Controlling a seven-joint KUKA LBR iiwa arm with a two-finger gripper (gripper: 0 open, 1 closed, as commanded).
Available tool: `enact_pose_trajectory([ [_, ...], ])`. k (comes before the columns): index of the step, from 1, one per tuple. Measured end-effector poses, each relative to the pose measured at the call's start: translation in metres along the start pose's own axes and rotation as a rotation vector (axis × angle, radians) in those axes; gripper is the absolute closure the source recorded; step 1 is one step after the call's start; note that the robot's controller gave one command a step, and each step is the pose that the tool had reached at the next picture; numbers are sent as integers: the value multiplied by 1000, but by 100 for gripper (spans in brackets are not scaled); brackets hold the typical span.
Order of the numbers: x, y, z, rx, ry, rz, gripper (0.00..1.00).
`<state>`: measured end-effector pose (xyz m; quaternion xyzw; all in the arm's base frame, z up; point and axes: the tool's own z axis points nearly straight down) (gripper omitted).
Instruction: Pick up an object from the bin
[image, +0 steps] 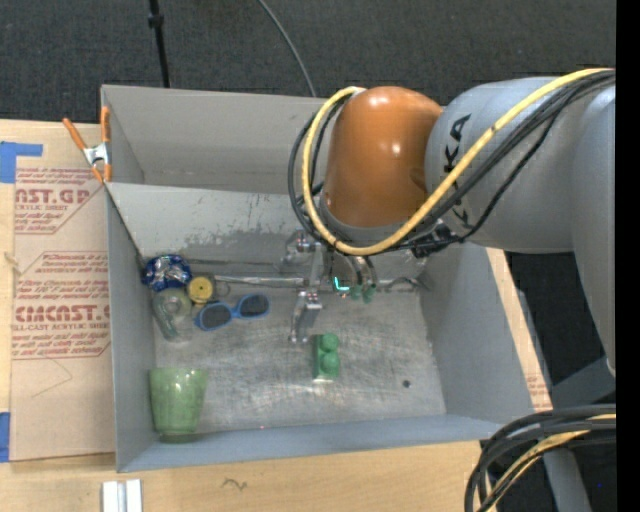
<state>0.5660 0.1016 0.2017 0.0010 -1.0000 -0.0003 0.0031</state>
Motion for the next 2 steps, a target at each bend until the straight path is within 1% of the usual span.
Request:
enact_pose_trajectory([
  [1,-21,-8,127,-1,-6,11,0],
  [2,-27,42,128,0,-11,-96,0],
])
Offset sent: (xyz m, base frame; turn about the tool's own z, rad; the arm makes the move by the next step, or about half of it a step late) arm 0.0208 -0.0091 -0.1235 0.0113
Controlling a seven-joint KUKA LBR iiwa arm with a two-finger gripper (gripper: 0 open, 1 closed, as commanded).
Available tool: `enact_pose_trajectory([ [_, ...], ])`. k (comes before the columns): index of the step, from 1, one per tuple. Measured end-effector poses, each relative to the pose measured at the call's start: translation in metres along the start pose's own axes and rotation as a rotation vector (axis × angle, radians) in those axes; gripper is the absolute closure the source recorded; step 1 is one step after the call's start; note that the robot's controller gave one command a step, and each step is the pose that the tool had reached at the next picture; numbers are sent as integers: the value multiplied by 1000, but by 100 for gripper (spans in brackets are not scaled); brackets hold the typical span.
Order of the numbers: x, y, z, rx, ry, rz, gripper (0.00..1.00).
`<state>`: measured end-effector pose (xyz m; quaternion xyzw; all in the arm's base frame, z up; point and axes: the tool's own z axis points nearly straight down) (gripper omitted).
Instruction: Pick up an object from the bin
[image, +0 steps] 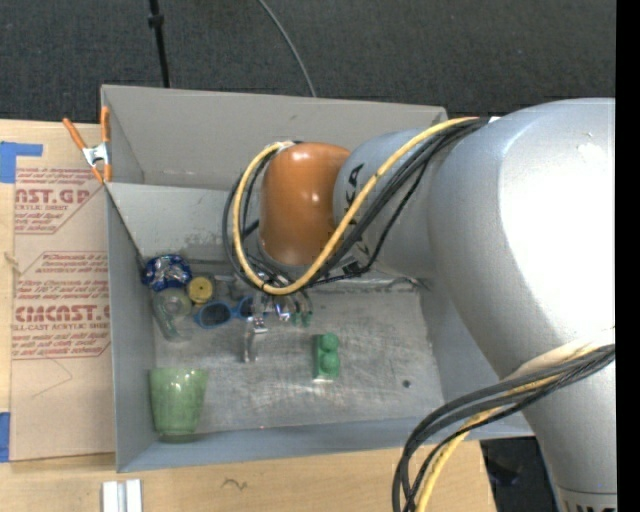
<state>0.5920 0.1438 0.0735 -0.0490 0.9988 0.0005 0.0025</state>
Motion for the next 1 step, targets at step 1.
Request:
enact_pose_trajectory([
  [1,0,0,-2,-2,4,3,100],
])
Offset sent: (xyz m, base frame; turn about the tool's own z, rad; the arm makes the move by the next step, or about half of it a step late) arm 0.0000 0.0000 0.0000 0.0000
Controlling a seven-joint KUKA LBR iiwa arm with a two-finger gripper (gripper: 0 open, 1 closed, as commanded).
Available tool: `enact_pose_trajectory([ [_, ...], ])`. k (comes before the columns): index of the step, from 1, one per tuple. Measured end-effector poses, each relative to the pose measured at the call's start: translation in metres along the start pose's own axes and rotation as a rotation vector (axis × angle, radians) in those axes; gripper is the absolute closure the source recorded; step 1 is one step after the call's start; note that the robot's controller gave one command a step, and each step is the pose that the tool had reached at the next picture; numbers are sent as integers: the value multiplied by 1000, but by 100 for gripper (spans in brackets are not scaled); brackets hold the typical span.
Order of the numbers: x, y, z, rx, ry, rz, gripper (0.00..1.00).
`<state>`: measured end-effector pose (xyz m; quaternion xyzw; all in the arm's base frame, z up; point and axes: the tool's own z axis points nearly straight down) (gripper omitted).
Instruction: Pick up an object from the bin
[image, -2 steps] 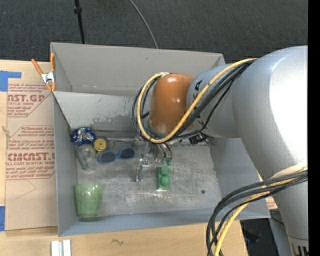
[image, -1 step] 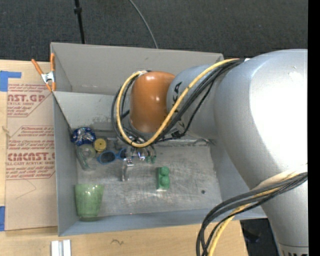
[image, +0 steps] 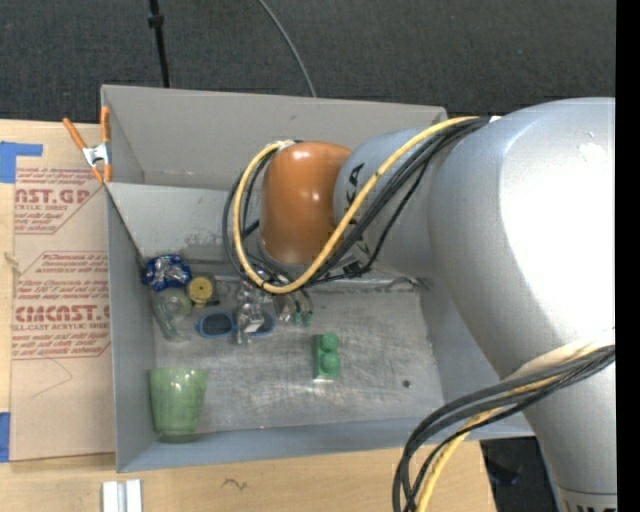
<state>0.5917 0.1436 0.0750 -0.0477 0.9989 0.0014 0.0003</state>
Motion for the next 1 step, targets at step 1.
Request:
enact_pose_trajectory([
  [1,20,1,-150,2,-9,-40,100],
])
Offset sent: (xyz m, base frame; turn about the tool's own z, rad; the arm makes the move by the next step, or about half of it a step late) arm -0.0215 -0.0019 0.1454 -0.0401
